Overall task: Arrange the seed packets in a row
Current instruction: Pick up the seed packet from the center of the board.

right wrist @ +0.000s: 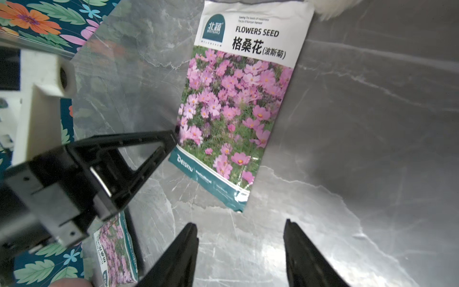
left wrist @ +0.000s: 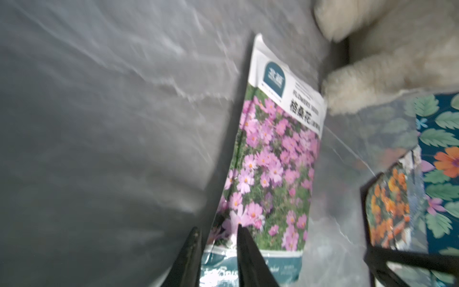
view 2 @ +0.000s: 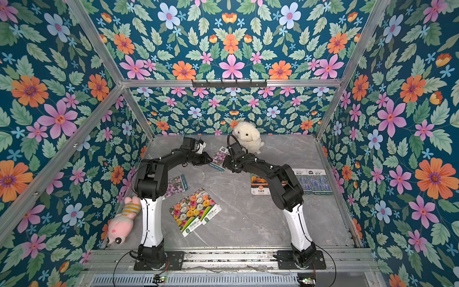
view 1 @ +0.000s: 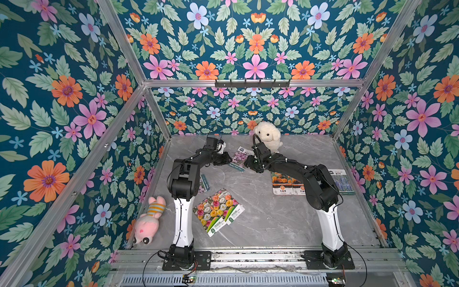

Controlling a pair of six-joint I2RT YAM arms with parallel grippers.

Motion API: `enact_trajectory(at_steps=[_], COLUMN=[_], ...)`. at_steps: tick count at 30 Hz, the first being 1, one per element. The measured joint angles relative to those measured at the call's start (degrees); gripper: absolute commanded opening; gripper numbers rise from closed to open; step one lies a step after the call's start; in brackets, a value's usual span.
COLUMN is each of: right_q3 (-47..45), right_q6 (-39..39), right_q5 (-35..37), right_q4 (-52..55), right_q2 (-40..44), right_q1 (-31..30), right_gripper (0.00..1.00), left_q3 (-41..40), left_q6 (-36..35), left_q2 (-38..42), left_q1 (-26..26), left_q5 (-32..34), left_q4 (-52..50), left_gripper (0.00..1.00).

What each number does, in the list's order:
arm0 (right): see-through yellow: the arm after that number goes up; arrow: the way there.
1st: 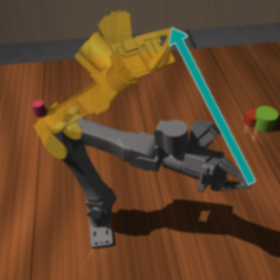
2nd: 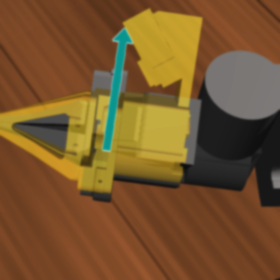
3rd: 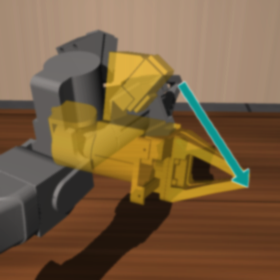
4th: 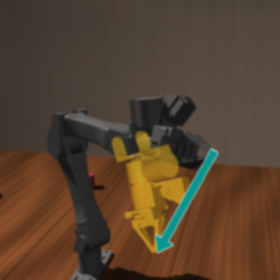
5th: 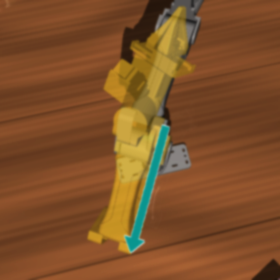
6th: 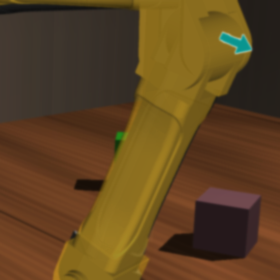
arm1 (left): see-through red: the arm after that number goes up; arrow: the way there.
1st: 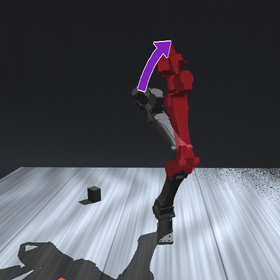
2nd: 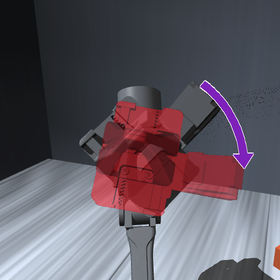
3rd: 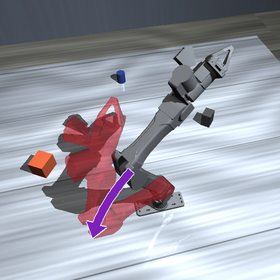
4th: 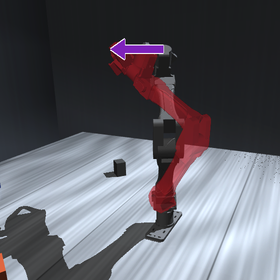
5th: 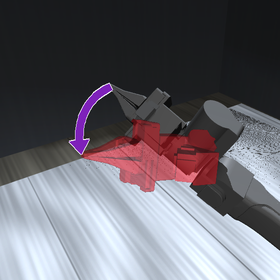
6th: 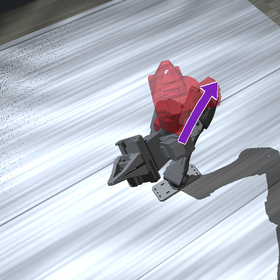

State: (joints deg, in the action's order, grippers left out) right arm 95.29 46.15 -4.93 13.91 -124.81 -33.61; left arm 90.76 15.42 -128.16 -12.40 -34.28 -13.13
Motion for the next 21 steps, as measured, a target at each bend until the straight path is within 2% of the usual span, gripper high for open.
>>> enact_trajectory(at_steps=[5,11,21], right_q3=[5.38,12.15,13.86], right_q6=[-2.29,-4.66,-7.26], right_q5=[0.17,0.42,-2.01], right_q4=[2.45,6.19,8.09], right_q2=[-3.76,-8.31,-11.39], right_q1=[0.44,0.46,1.11], right_gripper=[0.41,0.39,0.31], left_q3=[-5.92,-7.02,-4.76], left_q6=[3.06,6.01,8.24], left_q2=[3.76,4.2,1.07], left_q1=[-0.02,0.02,-0.02], left_q5=[-4.22,-4.0,-1.73], left_q4=[2.38,5.22,7.19], left_gripper=[0.28,0.3,0.3])
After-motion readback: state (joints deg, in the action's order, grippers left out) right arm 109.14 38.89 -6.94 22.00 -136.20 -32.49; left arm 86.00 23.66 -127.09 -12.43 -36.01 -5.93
